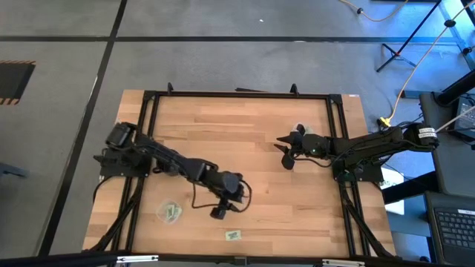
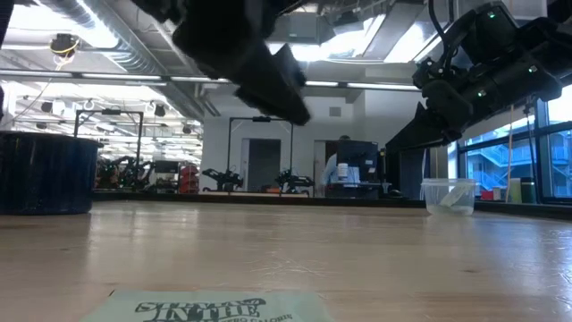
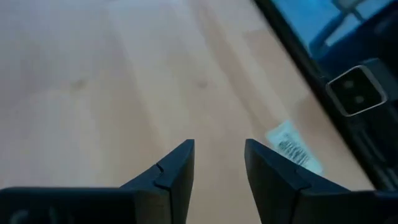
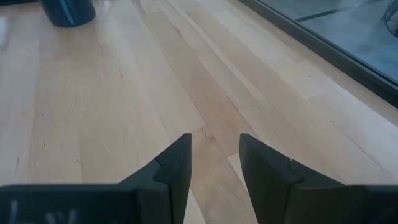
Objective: Pick and place items into bin
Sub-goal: Put the light green stevia packet into the bottom transparent bin
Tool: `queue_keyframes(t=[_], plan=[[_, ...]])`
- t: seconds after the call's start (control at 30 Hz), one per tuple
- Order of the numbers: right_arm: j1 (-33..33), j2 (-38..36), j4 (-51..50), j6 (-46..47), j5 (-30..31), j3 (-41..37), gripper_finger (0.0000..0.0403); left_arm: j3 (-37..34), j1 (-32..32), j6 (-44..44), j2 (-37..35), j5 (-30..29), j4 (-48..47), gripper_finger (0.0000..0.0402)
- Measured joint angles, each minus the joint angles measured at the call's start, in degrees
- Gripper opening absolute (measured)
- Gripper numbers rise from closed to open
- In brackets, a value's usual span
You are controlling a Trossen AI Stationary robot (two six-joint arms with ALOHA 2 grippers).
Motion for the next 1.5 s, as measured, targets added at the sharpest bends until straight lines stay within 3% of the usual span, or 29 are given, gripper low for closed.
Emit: queue_keyframes(t=[0.27, 0.57, 1.33, 1.5], plan=[[0.0, 0.2, -0.5, 2.8, 0.0, 0.0, 0.0138, 3.4, -3.7, 2.4, 5.1, 1.1, 1.0, 0.0125], [0.0, 0.2, -0.7, 4.9, 0.0, 0.0, 0.0138, 3.4, -7.2, 1.9, 9.6, -2.9, 5.0, 0.0118], [0.0, 0.2, -0.9, 6.4, 0.0, 0.0, 0.0138, 3.2, -9.9, 6.4, 10.5, -5.9, 11.0, 0.0117], [0.0, 0.2, -1.0, 6.5, 0.0, 0.0, 0.0138, 3.2, -9.9, 6.0, 13.4, -5.1, 12.3, 0.0116]])
